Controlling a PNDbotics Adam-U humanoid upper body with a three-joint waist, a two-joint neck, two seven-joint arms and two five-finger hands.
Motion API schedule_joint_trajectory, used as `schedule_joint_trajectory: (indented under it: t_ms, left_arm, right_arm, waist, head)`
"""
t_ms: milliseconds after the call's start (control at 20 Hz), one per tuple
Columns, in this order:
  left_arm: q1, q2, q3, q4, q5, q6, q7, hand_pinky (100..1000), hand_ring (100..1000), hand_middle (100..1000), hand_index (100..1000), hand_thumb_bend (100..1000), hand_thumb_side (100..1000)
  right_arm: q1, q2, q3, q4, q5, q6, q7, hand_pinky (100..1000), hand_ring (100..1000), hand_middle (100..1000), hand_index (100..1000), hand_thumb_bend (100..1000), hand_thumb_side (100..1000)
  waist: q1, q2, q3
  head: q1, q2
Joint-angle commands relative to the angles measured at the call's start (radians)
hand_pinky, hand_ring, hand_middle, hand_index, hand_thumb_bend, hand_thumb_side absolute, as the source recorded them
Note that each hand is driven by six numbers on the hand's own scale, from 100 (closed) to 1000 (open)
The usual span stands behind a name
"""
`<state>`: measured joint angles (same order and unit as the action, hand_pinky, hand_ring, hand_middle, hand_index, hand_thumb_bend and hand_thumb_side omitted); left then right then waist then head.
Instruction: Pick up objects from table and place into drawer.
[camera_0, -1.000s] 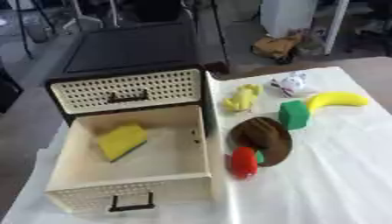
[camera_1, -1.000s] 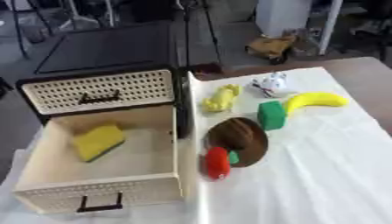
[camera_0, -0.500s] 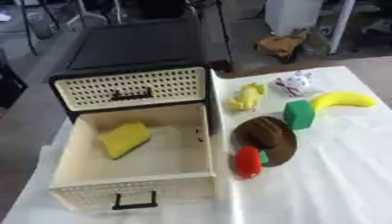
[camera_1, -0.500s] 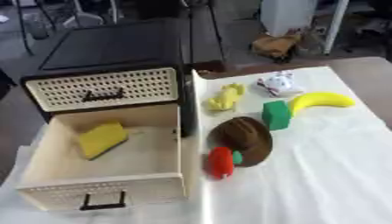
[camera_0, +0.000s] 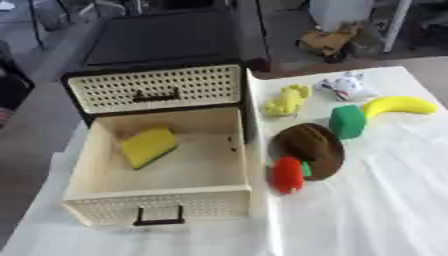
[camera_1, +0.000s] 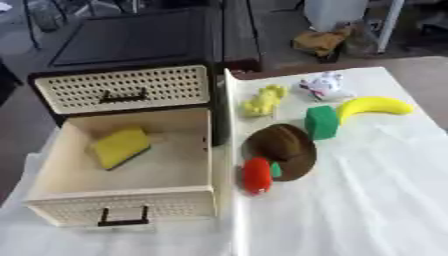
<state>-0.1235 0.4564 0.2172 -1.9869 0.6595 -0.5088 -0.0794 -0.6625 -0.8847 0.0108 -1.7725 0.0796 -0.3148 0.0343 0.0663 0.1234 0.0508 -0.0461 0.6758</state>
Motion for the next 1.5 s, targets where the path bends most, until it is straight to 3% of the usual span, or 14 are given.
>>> schedule_joint_trajectory:
  t_ms: [50,250,750,1500]
  left_arm:
    - [-0.004,0.011,-0.001,-0.013,-0.009,0.007,-0.010,572,684,733,997,216,1000]
    - [-0.004,0.008,-0.003,-0.013,-0.015,0.010,-0.014,574,685,734,995,222,1000]
    - [-0.012,0.003,-0.007,-0.013,-0.025,0.016,-0.015,575,685,734,994,215,1000]
    - [-0.025,-0.012,-0.010,-0.013,-0.036,0.021,-0.015,571,686,734,993,205,1000]
  right_arm:
    - [-0.045,-0.056,0.036,0.080,0.066,-0.052,0.087,807,914,848,920,746,1000]
    - [-0.087,-0.068,0.089,0.178,0.143,-0.114,0.180,814,910,842,923,833,1000]
    - [-0.185,-0.037,0.150,0.384,0.324,-0.231,0.325,832,915,857,946,884,909]
    - [-0.289,0.065,0.159,0.637,0.474,-0.285,0.419,846,931,859,961,875,705]
  waist:
    - [-0.004,-0.014,0.003]
    - [-0.009,-0.014,0.006]
    - [-0.020,-0.010,0.013]
    - [-0.027,0.002,0.025]
  head:
    - [-0.013,0.008]
    - [-0.028,0.000]
    - [-0.049,-0.022]
    - [-0.073,-0.053]
